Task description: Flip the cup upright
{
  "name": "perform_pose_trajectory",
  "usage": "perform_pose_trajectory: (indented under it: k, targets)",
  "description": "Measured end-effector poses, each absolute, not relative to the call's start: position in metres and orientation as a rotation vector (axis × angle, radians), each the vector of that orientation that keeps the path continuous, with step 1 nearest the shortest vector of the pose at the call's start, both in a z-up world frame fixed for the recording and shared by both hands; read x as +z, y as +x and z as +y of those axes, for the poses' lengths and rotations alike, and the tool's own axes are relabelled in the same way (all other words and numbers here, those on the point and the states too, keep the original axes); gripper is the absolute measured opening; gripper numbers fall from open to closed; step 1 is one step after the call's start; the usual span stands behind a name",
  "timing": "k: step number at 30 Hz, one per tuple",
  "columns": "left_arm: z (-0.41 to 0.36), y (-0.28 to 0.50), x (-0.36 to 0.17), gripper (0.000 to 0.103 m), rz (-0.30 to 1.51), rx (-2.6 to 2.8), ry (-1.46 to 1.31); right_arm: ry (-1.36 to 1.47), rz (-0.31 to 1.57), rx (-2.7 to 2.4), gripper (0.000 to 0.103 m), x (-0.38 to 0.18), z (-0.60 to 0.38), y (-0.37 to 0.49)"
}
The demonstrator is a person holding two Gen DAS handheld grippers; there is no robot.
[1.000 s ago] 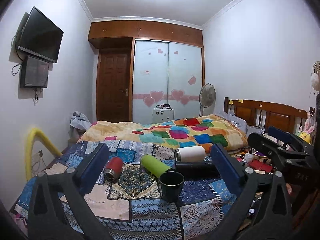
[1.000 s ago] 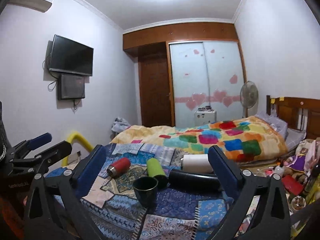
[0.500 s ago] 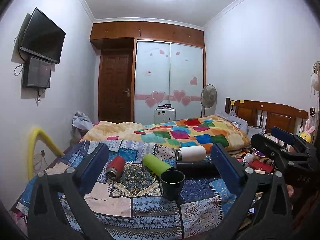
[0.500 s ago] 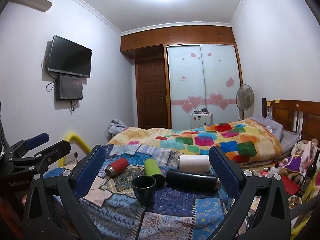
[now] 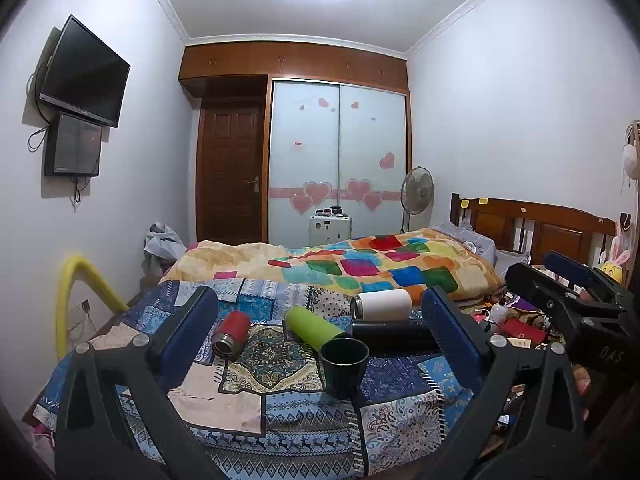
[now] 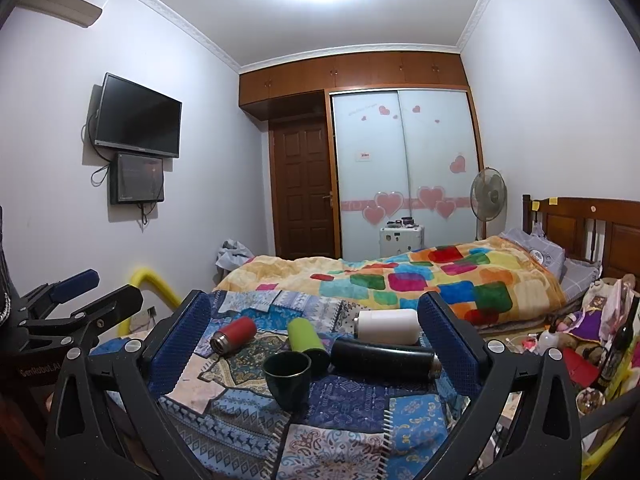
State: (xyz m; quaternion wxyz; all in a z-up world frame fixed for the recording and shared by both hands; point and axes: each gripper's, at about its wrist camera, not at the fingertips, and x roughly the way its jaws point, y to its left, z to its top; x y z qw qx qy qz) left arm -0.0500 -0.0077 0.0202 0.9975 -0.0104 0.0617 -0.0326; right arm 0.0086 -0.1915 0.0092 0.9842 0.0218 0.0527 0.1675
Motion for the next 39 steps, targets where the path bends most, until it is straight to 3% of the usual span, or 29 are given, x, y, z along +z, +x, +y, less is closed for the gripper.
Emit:
perform_pose_trajectory:
  k: [39]
  targets:
    - [-0.0144,-0.0454,0.0156,0.103,0.139,-0.078,-0.019,0.049,0.106,0.334,0.103,0.0122,-0.1912,0.0063]
